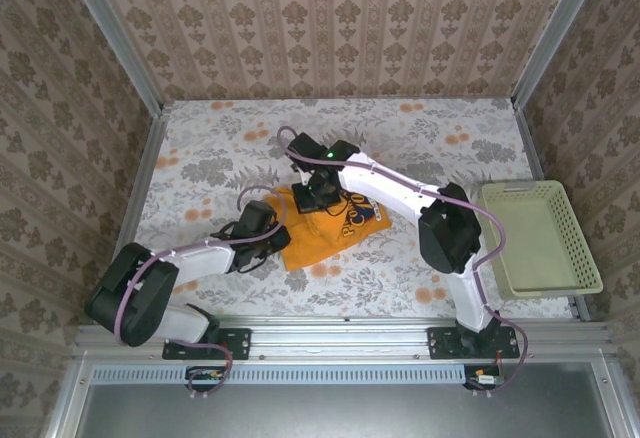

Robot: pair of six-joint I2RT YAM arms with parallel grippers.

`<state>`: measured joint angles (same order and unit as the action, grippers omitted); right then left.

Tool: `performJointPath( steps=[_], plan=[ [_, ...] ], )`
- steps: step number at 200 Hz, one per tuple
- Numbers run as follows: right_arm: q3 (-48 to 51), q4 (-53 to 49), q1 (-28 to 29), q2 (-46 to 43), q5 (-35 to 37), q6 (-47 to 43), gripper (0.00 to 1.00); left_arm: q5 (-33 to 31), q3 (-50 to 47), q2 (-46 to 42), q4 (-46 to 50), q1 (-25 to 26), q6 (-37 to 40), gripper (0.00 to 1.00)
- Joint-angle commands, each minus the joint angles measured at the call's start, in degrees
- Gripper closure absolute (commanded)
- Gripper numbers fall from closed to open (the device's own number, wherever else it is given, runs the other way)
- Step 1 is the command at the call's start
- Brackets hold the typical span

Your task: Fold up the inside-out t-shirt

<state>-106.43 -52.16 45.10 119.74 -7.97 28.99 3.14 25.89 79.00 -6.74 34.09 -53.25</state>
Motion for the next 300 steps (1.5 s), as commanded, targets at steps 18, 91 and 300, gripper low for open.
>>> performJointPath(
  steps=[18, 91, 300],
  plan=[
    [2.0, 4.3, 1.2, 1.1, -3.6, 3.0, 1.0, -1.2, -1.9, -0.8, -0.5, 0.1, -1.6, 0.82],
    [1.6, 6.1, 1.6, 1.0, -7.1, 3.9, 0.61, -3.3, -4.9, -5.0, -0.1, 0.1, -3.3, 0.79],
    [20.4, 12.1, 2.2, -12.4, 10.3, -2.7, 0.45, -1.5, 5.9, -18.7, 23.2, -8.5, 4.8, 0.61]
  ],
)
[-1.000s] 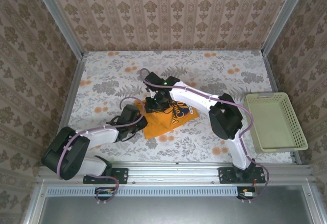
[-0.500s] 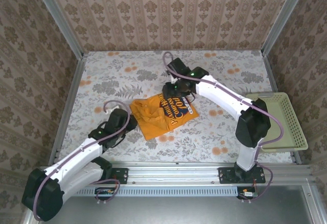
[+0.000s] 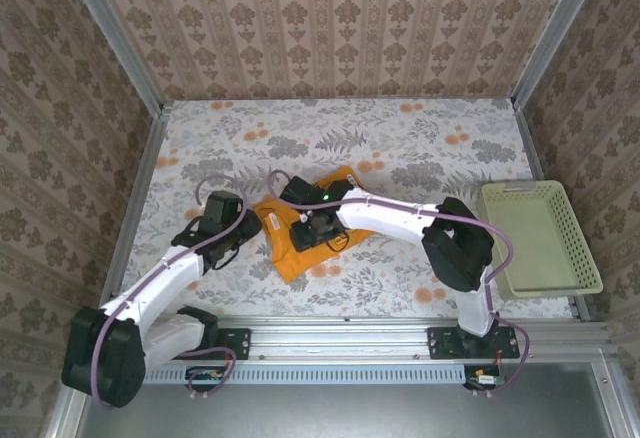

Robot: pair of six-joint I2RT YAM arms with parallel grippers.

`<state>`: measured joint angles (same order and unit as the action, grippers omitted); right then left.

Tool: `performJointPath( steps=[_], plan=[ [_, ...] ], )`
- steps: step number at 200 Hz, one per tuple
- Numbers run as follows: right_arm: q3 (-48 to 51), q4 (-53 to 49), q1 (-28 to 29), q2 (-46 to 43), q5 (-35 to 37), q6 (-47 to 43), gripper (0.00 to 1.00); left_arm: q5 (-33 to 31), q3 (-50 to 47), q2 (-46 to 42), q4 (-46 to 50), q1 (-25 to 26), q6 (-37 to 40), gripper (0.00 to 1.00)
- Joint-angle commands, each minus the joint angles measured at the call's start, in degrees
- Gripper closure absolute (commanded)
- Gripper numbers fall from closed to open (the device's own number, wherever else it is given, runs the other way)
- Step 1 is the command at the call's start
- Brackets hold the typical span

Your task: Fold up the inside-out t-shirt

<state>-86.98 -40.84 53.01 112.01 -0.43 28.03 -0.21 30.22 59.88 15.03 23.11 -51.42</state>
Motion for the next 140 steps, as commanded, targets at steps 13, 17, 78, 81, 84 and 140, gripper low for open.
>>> performJointPath(
  steps=[13, 17, 78, 81, 84, 140],
  plan=[
    [1.3, 2.0, -9.7, -5.8, 2.2, -5.1, 0.42, 0.3, 3.2, 2.3, 2.7, 5.9, 3.3, 0.6],
    [1.0, 1.9, -11.0, -5.6, 2.0, -5.8, 0.42, 0.1, 3.5, 3.0, 2.6, 6.7, 3.2, 0.6],
    [-7.2, 1.4, -22.1, 7.3, 4.3, -9.4, 0.4, -3.0, 10.4, 21.0, 0.7, 7.1, 4.3, 0.68],
    [-7.3, 1.2, -22.4, 7.7, 4.7, -9.3, 0.4, -3.0, 10.6, 21.6, 0.5, 6.7, 4.5, 0.69],
    [-7.3, 0.9, -22.6, 8.0, 5.3, -9.1, 0.4, -3.1, 10.8, 22.2, 0.3, 6.4, 4.7, 0.7],
    [9.3, 4.7, -23.9, 1.7, 6.2, -2.6, 0.46, 2.3, 19.7, 35.4, -2.9, 0.1, 12.4, 0.84]
  ],
)
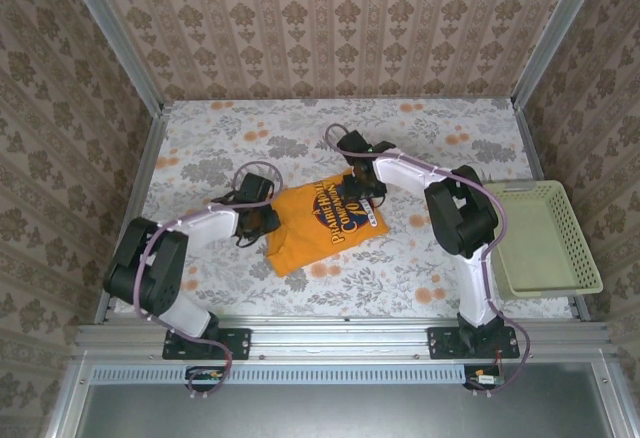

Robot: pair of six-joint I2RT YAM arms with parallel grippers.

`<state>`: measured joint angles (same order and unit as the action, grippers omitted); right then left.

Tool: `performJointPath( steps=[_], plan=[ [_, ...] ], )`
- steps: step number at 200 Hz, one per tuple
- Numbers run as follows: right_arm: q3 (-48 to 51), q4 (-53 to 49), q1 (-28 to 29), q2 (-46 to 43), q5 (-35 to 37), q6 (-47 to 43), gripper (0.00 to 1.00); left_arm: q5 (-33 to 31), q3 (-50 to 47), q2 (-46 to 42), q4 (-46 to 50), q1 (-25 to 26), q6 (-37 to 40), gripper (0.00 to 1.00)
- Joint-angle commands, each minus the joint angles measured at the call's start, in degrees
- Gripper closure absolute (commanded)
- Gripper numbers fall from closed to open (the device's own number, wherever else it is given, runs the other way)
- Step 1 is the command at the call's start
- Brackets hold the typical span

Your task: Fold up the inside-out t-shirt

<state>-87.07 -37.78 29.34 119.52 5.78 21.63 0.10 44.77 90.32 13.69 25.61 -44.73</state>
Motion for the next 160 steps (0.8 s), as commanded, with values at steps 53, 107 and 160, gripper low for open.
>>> performJointPath(
  steps=[53, 107, 160],
  plan=[
    [38.1, 17.4, 6.1, -26.7, -7.4, 20.8, 0.49, 12.0, 31.0, 21.9, 5.6, -1.8, 16.2, 0.87],
    [36.2, 8.9, 1.3, -37.9, -2.6, 13.3, 0.37, -1.1, 40.7, 15.4, 24.1, -2.1, 16.3, 0.62],
    [20.1, 5.4, -4.3, -22.9, -5.7, 3.3, 0.32, -5.1, 10.6, -13.5, 14.6, 4.4, 3.7, 0.52]
  ],
)
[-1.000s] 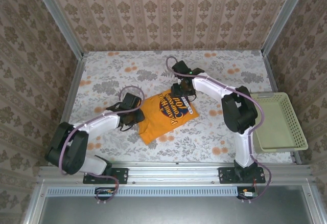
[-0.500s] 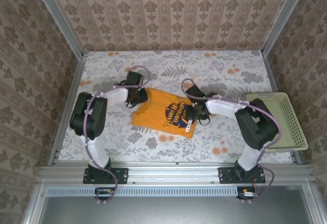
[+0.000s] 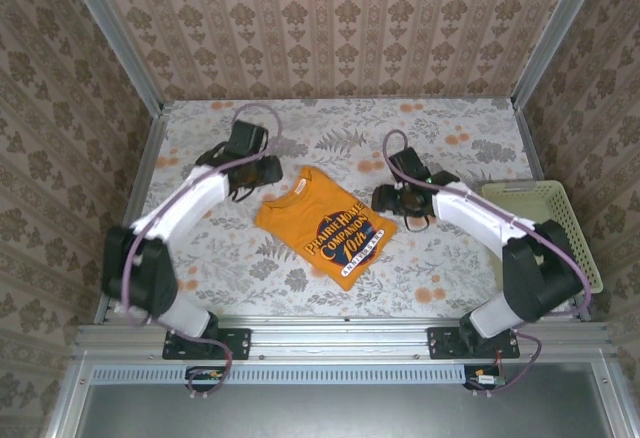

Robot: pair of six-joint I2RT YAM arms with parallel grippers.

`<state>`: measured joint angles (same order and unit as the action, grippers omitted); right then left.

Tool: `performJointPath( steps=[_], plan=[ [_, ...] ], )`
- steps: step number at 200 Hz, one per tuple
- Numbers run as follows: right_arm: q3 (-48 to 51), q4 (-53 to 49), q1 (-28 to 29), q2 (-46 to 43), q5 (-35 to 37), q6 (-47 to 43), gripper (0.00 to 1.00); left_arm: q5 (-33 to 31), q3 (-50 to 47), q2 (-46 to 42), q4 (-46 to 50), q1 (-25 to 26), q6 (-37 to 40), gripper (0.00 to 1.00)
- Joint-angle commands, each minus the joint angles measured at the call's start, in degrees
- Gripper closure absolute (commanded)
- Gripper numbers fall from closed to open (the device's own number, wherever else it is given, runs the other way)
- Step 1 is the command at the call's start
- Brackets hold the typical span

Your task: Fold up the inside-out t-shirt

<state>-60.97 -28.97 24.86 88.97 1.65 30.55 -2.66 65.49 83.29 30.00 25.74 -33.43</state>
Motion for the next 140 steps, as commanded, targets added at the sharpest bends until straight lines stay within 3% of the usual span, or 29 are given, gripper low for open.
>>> performJointPath(
  steps=[1, 36, 70, 99, 140],
  plan=[
    [-6.2, -3.4, 0.2, 8.0, -1.6, -5.6, 0.33, -2.4, -10.6, -6.7, -2.0, 4.5, -8.0, 0.52],
    [-10.0, -4.1, -0.3, 14.5, -3.2, -5.8, 0.38, 0.8, -24.6, -8.3, -12.4, 7.4, -16.5, 0.53],
    [-2.3, -0.6, -0.1, 11.8, -6.9, -4.9, 0.44, 4.9, -26.5, -2.0, -20.0, 4.5, -15.7, 0.55],
    [8.0, 2.4, 2.3, 6.5, -8.7, -1.6, 0.51, 8.3, -22.3, 4.9, -22.7, 1.2, -12.3, 0.61],
    [18.6, 7.0, 13.0, -1.4, -8.5, 9.0, 0.57, 13.8, -8.6, 17.4, -20.3, -1.0, -5.5, 0.67]
  ],
)
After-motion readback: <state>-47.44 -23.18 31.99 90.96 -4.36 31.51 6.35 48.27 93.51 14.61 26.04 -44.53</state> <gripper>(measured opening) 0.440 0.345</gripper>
